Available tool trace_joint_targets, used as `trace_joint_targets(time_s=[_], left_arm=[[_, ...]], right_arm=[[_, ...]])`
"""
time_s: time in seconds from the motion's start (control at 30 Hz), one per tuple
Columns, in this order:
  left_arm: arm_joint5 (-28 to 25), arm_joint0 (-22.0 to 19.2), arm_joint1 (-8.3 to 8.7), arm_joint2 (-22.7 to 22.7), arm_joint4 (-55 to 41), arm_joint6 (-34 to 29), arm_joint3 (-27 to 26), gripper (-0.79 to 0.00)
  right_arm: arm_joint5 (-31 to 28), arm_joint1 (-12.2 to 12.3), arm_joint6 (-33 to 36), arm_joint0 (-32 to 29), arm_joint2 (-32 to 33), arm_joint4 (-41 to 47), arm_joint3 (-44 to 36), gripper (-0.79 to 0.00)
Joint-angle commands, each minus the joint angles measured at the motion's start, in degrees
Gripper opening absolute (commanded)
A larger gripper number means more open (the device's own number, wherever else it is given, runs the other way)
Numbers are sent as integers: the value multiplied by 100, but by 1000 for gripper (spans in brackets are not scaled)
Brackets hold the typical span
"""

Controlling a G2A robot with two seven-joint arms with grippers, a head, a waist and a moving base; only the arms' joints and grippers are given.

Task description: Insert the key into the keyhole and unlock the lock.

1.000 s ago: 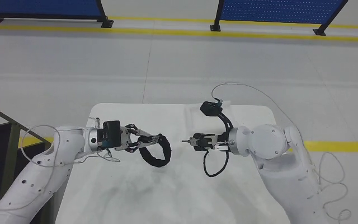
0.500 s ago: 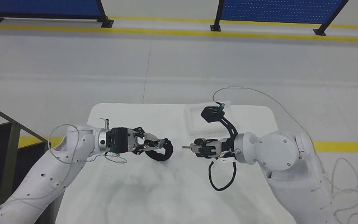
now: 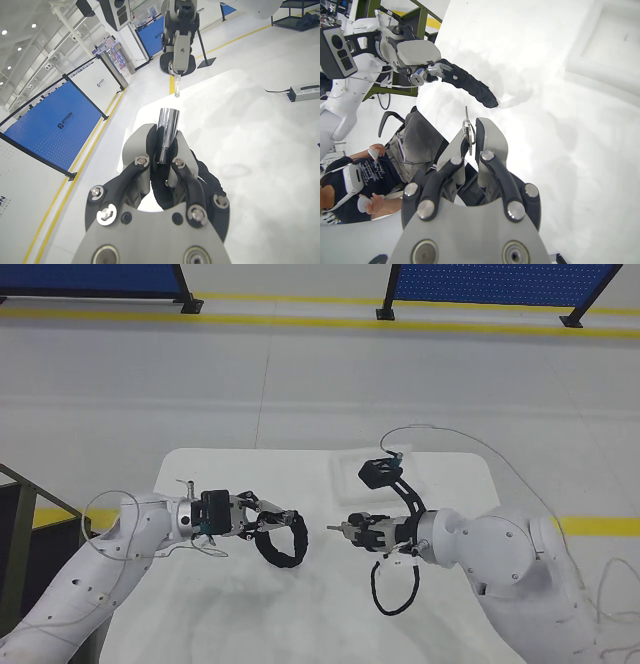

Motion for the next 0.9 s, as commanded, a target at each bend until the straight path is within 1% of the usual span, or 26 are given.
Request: trace_joint_targets(time_s=[0.0,0.13,0.23,0.53,0.87], left_arm=[[2,-1,-38,27,-101,-120,-30,-785],[20,-46,-131,123,-226,-273,-28,-785],[46,-100,-213,241,-222,-266,-15,-785],[209,-318,-448,517,-147,7,243,-785],[322,-407,-586,632,40,218,432,-785]], right_arm=[[69,22,31,-16,-134,-406,-276,-785],[68,43,32,13,-389,-891,-707,-785],[152,36,-52,96,-530,-1092,-707,-785],[289,21,-189,156,-720,-1113,-706,-785],[387,21,-287,196,-757,-1059,-707,-785]])
